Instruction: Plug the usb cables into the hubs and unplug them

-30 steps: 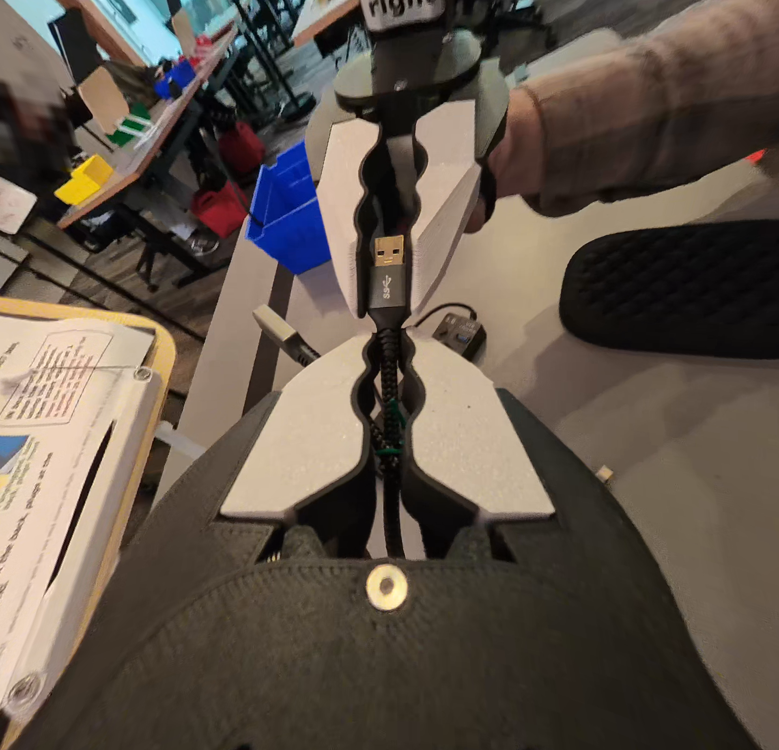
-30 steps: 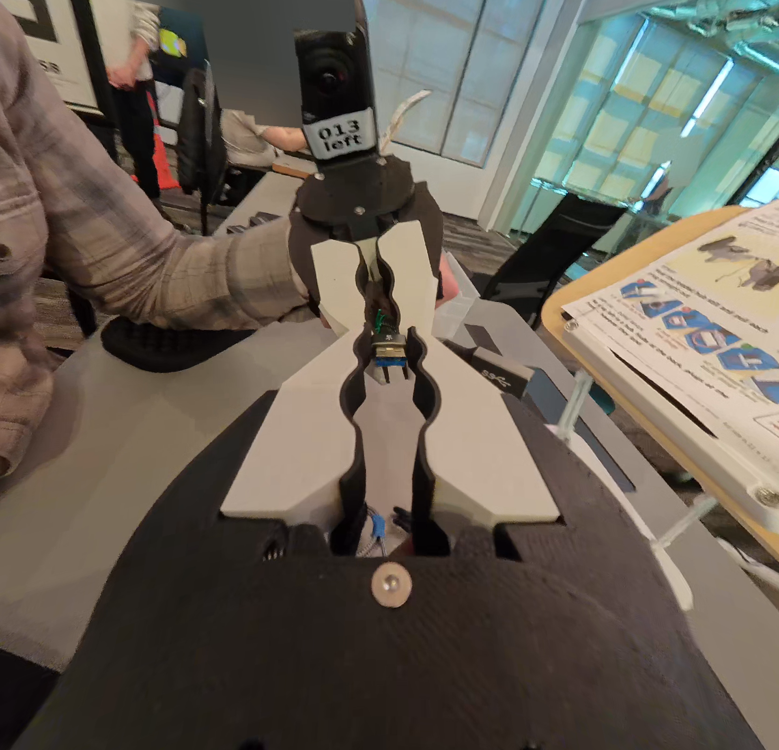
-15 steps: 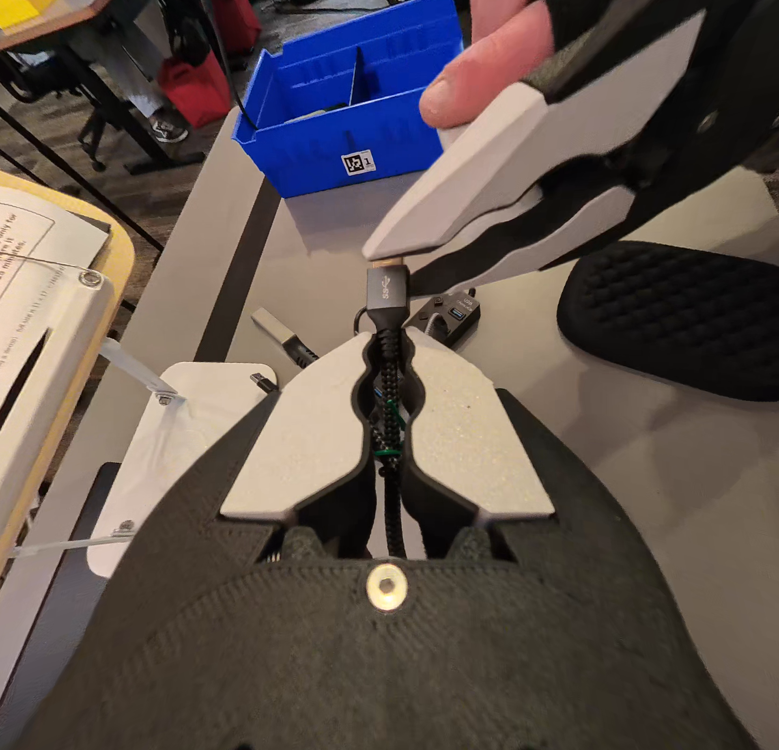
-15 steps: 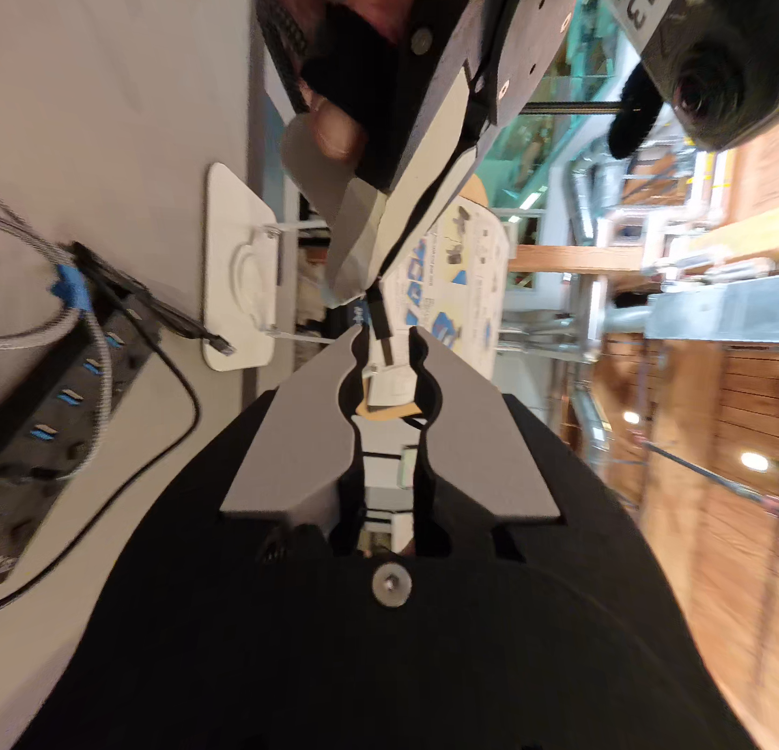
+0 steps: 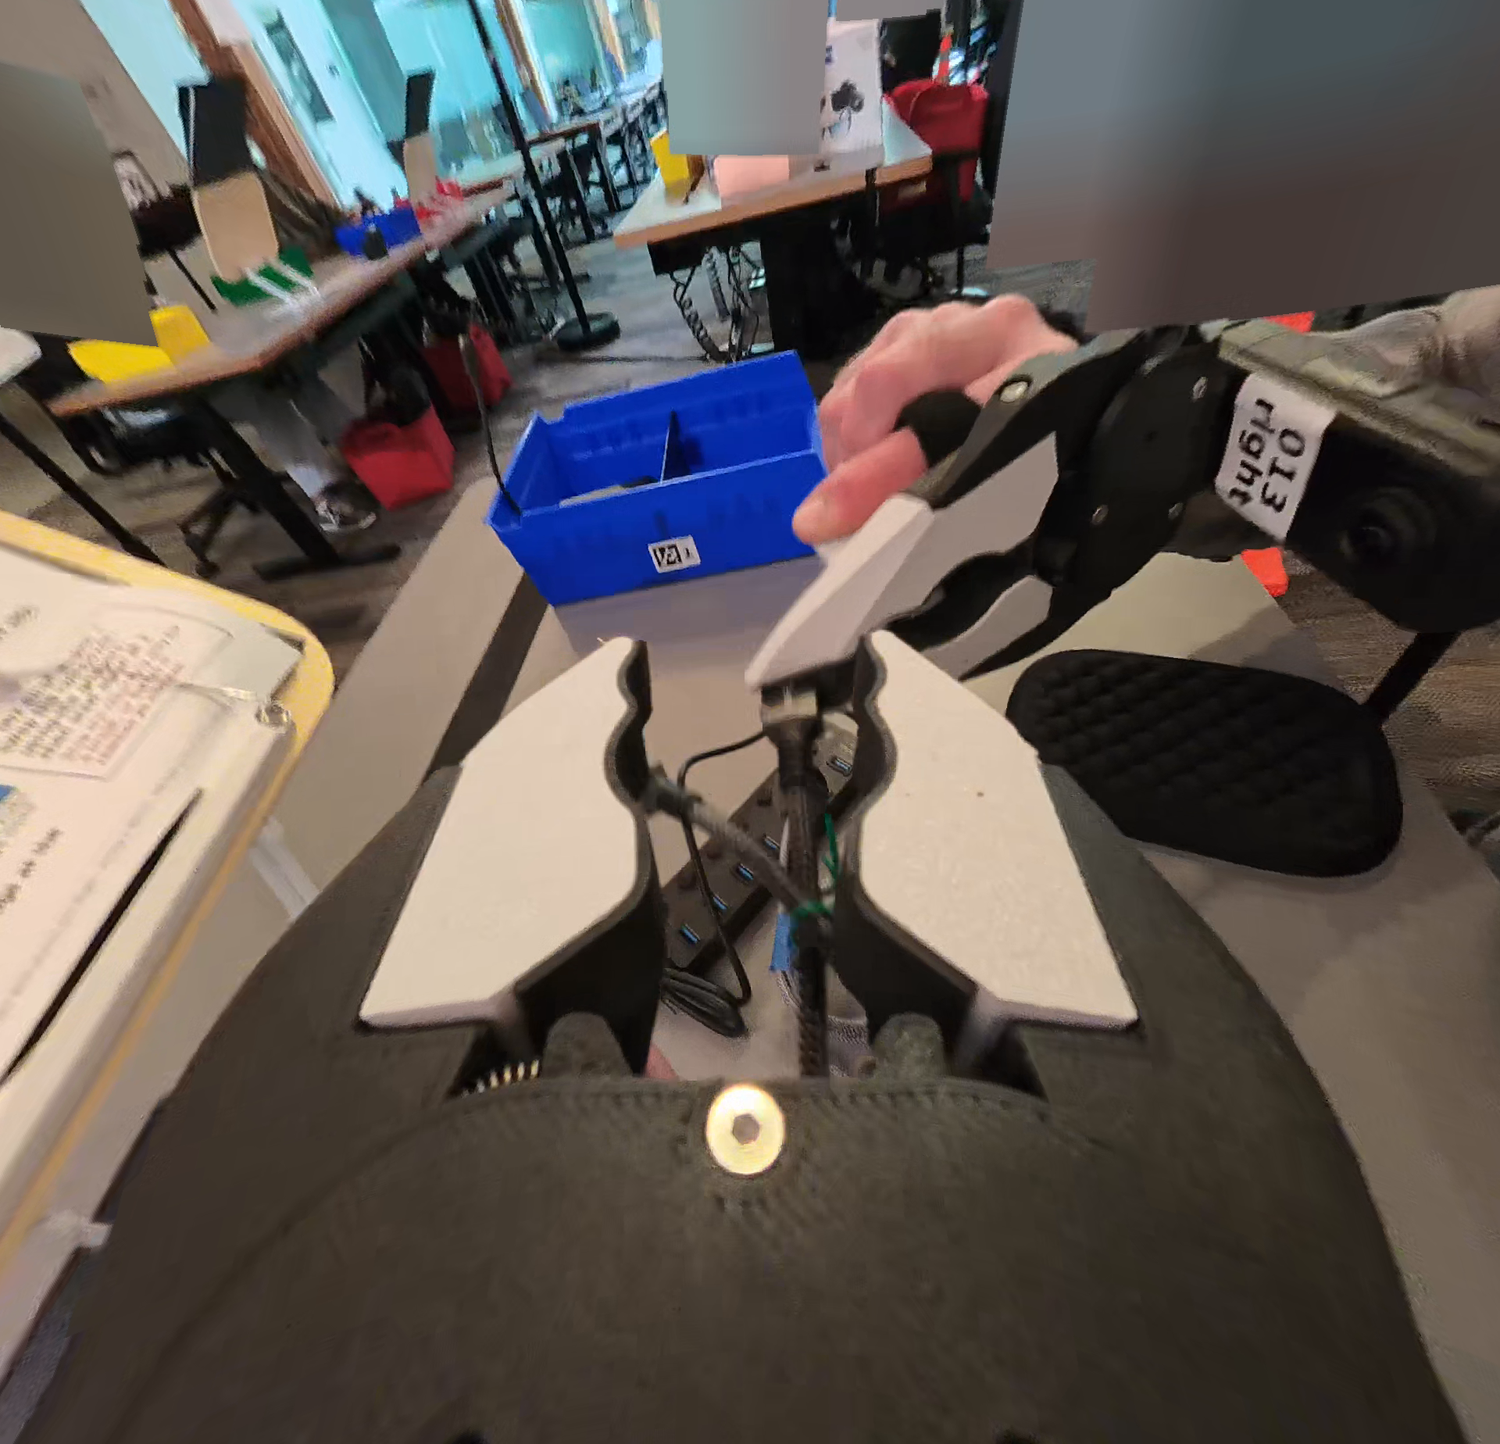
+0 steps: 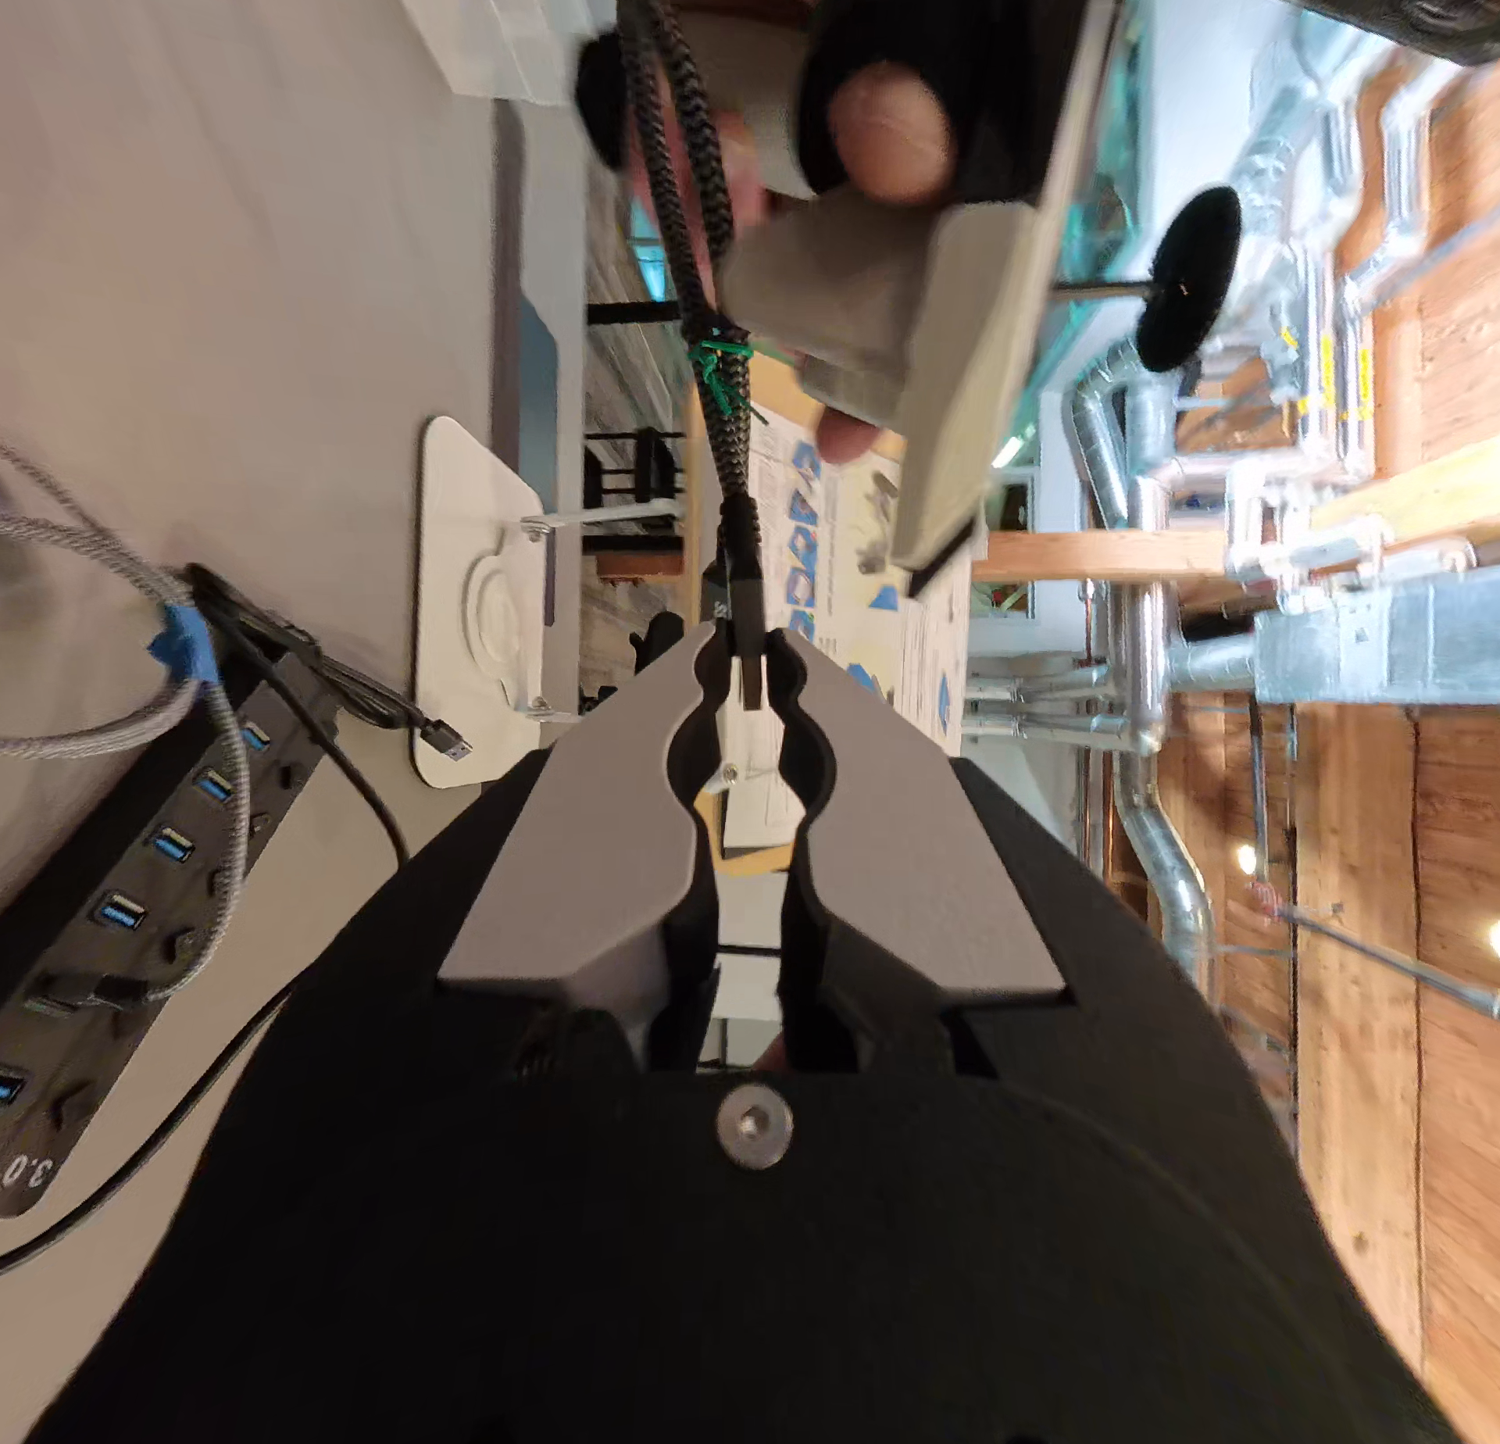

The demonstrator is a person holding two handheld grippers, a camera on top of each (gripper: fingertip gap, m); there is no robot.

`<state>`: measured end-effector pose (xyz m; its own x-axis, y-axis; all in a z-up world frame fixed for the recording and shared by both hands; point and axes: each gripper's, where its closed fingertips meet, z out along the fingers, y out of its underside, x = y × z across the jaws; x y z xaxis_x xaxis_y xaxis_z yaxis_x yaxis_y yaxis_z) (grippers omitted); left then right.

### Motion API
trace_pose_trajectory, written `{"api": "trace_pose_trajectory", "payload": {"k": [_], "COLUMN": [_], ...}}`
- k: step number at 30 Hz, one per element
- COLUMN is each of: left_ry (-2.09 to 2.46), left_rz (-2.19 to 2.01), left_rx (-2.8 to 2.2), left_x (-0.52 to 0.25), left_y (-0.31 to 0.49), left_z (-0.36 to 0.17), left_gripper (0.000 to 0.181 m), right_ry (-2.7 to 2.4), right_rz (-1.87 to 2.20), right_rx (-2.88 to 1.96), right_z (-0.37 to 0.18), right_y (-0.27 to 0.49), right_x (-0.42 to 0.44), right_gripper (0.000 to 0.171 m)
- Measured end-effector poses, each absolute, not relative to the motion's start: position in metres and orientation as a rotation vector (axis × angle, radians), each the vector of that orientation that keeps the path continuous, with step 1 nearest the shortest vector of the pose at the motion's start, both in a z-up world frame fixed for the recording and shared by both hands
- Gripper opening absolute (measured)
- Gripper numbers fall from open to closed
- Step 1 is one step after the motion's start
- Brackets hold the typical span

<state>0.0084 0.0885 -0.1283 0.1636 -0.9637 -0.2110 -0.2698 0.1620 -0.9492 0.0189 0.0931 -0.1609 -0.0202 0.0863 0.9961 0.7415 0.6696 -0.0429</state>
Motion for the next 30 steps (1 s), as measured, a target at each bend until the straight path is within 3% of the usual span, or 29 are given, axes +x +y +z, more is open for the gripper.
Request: {"api": "trace_pose_trajectory", "payload": {"k": [9, 20, 30], "left_ry": [1.433, 1.203, 1.082], "left_rz": [-0.837, -1.143, -1.155], "left_rx": [-1.357, -1.296, -1.245], "left_x": [0.015, 0.033, 0.043], "left_y": [0.081, 0.087, 0.091], "left_z": [-0.148, -0.135, -0.129], "left_gripper": [0.046, 0.023, 0.021], "right_ry": [-1.401, -1.179, -1.102], "right_rz": [-0.565, -0.480, -0.423], "right_rx": [-0.719, -0.788, -0.850], "right_z": [-0.147, -0.131, -0.126], "right_y": [0.091, 0.093, 0.099], "right_x": [0.018, 0.036, 0.043], "right_gripper": [0.007, 0.007, 0.008]}}
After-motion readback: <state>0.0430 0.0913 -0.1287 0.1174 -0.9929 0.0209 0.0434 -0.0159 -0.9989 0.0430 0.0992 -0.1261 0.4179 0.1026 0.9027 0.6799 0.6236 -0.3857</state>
